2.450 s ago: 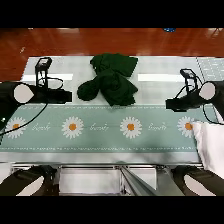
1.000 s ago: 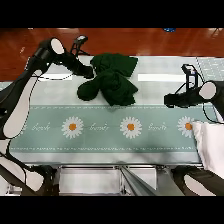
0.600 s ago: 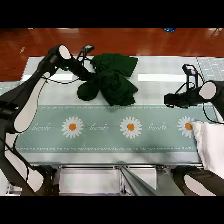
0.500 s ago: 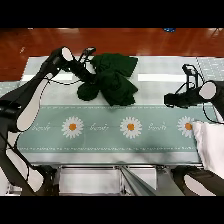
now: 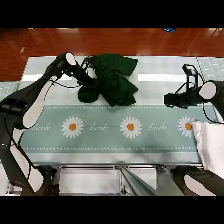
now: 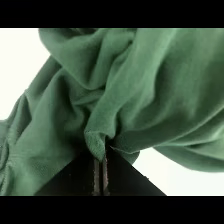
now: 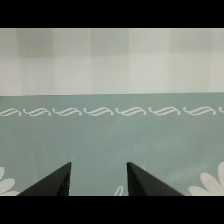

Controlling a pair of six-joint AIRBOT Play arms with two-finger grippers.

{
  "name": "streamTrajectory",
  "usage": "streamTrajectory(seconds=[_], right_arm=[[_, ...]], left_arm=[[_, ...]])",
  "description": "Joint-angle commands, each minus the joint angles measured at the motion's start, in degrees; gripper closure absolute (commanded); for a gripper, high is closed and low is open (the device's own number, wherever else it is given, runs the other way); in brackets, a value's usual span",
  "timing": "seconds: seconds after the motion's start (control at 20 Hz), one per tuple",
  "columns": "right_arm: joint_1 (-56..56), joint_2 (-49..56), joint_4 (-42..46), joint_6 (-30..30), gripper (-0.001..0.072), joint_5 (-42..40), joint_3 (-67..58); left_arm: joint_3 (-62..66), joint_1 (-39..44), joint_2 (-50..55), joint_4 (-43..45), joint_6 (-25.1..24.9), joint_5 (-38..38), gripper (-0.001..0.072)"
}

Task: Fold the shirts.

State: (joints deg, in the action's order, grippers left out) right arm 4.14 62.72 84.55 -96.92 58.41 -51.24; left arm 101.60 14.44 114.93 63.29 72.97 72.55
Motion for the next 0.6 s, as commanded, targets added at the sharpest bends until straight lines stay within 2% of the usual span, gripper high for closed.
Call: streamTrajectory(seconds=[0.0, 0.15, 0.3, 0.4, 0.55], right_arm=[[-0.02, -0.02, -0.04, 0.04, 0.0305, 0.07, 0.0], [-0.02, -0.04, -0.24, -0.81, 0.0305, 0.37, 0.0], [-0.02, -0.57, -4.98, -0.57, 0.0305, 1.84, 0.0], [0.02, -3.17, -8.2, 0.55, 0.0305, 1.95, 0.0], [-0.02, -9.49, -7.8, 0.76, 0.0305, 2.32, 0.0]], left_arm=[[0.59, -1.16, -2.6, 0.31, 1.33, 3.19, 0.0691], [2.6, -3.39, -9.46, -0.22, 4.35, 3.08, 0.0691], [7.96, -4.11, -16.37, -3.15, 4.39, 2.71, 0.0692], [13.62, -3.63, -20.11, -3.8, 5.86, 2.47, 0.0692], [18.56, -2.67, -26.36, -3.85, 6.43, -0.61, 0.0692]])
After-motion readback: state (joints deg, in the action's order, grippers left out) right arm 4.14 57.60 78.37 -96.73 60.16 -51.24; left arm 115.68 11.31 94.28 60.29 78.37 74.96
